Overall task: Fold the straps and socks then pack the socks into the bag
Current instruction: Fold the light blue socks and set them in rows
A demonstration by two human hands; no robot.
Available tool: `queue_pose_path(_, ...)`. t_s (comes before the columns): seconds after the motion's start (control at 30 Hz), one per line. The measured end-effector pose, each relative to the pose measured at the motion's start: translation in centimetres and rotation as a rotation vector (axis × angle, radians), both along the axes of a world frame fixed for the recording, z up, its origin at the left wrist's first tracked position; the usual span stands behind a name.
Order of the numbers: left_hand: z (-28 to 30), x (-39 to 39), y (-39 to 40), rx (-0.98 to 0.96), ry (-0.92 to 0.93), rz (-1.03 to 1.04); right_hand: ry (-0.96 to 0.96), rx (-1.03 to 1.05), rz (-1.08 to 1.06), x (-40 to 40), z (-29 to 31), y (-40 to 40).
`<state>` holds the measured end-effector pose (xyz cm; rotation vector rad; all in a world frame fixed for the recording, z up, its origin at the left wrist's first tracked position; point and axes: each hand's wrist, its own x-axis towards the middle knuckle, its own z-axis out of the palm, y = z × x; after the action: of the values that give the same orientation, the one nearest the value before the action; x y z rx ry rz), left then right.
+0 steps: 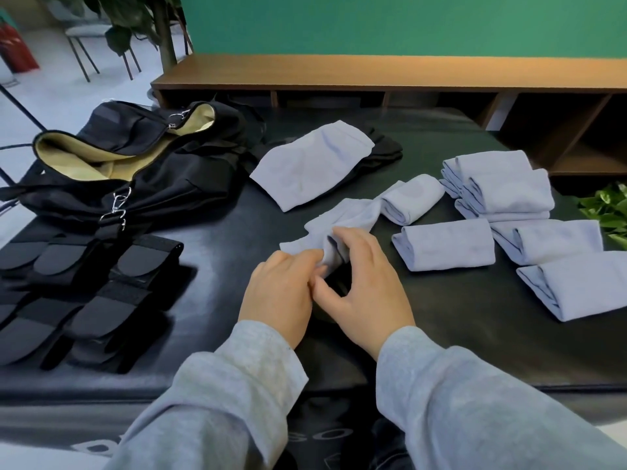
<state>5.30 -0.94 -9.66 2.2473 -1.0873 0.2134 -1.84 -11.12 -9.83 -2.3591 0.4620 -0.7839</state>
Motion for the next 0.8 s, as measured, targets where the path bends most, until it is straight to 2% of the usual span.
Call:
queue_pose_path(0.17,0.2,0.0,0.0,-0.001,-0.13,-0.042,0.061,0.064,0.005,-0.2,0.3,-0.3)
queue_pose_path(0.3,0.2,0.2,-0.2,0.094,-0.022,-0.017,0.101,0.084,-0.008,-0.2,0.3,-0.5)
queue_pose_path(0.63,-0.5,0.2,-0.4,-0.031,-0.105,0.033,0.115,0.13,-0.03,0.2,-0.2,-1.2)
queue_pose_path(0.8,-1.1,0.6,-0.4,0.012,-0.093,0.018,0.097,0.138,-0.05,0.1,-0.3,-1.1)
